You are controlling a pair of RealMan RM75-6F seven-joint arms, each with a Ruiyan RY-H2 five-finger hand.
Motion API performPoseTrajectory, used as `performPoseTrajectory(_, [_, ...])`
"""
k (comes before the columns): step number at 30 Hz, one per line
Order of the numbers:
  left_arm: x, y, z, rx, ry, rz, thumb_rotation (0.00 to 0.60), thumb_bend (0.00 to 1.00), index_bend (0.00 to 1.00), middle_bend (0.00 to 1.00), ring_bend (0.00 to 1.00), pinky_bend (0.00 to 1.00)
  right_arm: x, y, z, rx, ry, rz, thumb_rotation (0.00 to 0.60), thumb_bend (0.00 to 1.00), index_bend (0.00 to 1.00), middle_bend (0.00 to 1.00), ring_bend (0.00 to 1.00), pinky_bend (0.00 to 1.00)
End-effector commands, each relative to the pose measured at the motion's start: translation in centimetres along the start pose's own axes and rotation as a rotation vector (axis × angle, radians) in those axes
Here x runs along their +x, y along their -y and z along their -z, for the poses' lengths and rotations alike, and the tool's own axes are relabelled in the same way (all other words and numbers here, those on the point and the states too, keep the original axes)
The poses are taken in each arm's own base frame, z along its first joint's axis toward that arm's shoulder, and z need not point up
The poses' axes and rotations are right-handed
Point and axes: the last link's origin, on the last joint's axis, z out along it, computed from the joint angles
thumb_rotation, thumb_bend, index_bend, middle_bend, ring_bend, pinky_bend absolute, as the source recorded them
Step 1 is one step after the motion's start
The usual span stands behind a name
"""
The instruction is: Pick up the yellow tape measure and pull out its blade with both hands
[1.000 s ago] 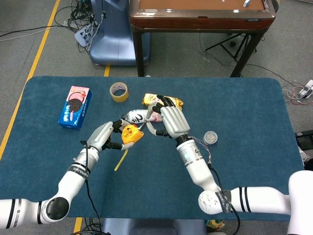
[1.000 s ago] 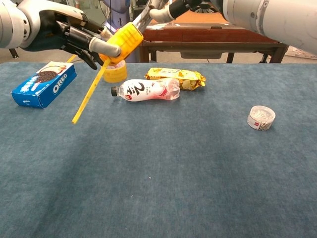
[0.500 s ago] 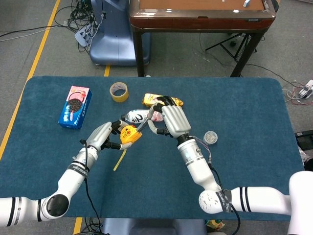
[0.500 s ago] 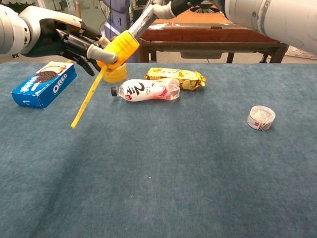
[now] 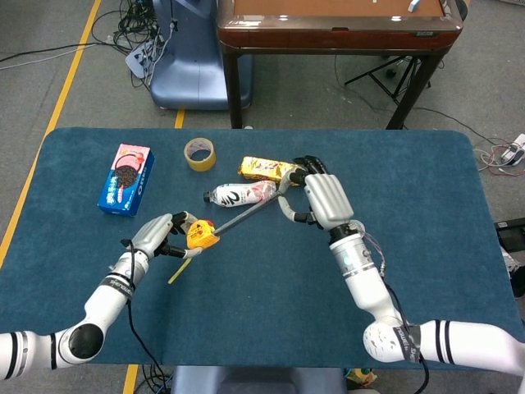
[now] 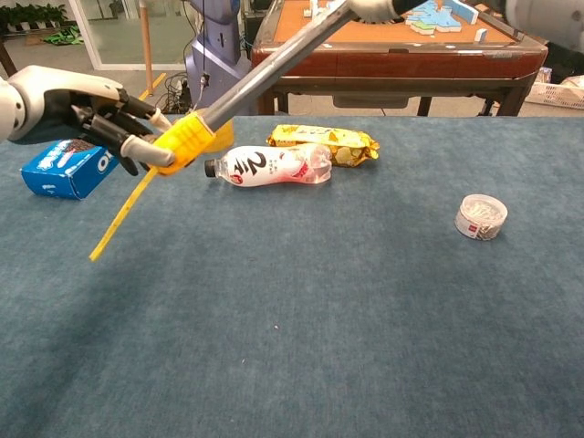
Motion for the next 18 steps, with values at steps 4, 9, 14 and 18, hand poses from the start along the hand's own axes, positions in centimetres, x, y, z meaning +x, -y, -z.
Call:
performPoseTrajectory(4, [-0.5, 2.2, 0.1, 0.037, 0.007, -0.016, 0.600, 0.19, 0.43, 0.45, 0.33, 0.28, 2.5, -2.5, 1.6, -0.043, -0.042, -0.001, 0.600, 0.73, 0.61, 0.42, 0.16, 0.08])
performPoseTrajectory(9, [-0.9, 3.4, 0.2, 0.051, 0.016, -0.027, 0.600, 0.19, 0.43, 0.45, 0.33, 0.28, 4.5, -4.2, 2.5, -0.076, -0.076, 0.013, 0.600, 0.73, 0.61, 0.42, 0.16, 0.08])
performPoseTrajectory(14, [-1.1, 3.9, 0.2, 0.058, 0.023, -0.026, 0.600, 0.19, 0.43, 0.45, 0.33, 0.28, 5.8, -5.4, 3.2, -0.099, -0.099, 0.017, 0.600, 0.73, 0.61, 0.42, 0.16, 0.08])
performPoseTrajectory(18, [-1.2, 3.9, 0.1, 0.055, 0.027, -0.025, 0.600, 0.19, 0.43, 0.45, 0.33, 0.28, 6.2, -5.8, 3.4, -0.107, -0.104, 0.014, 0.600, 0.73, 0.61, 0.42, 0.16, 0.08])
